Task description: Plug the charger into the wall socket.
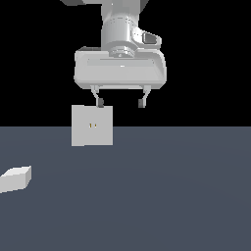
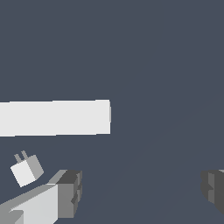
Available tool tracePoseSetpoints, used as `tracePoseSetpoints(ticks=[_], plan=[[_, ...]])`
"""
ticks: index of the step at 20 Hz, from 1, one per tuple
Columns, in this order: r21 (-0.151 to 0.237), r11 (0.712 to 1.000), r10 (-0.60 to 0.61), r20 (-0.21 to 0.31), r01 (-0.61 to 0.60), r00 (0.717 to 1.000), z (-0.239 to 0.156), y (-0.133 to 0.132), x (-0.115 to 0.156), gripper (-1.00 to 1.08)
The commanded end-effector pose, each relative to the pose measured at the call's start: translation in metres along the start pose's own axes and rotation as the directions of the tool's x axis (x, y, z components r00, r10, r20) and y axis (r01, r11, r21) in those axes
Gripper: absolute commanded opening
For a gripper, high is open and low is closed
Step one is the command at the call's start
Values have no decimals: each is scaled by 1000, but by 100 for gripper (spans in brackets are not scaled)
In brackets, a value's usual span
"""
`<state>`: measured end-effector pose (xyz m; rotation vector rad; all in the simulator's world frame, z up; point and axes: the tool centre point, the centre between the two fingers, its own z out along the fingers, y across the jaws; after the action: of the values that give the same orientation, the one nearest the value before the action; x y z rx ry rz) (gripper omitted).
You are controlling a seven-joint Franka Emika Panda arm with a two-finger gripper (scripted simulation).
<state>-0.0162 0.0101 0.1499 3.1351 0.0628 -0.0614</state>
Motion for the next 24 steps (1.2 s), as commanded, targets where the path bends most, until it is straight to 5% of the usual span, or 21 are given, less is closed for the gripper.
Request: tracePoseSetpoints(ticks=[1,12,24], plan=[[0,1000,0,0,0,1000,0,0,0,100],[5,998,-59,-33,59,998,11,-25,-6,100],[8,969,-244,-138,247,960,49,-103,-31,100]])
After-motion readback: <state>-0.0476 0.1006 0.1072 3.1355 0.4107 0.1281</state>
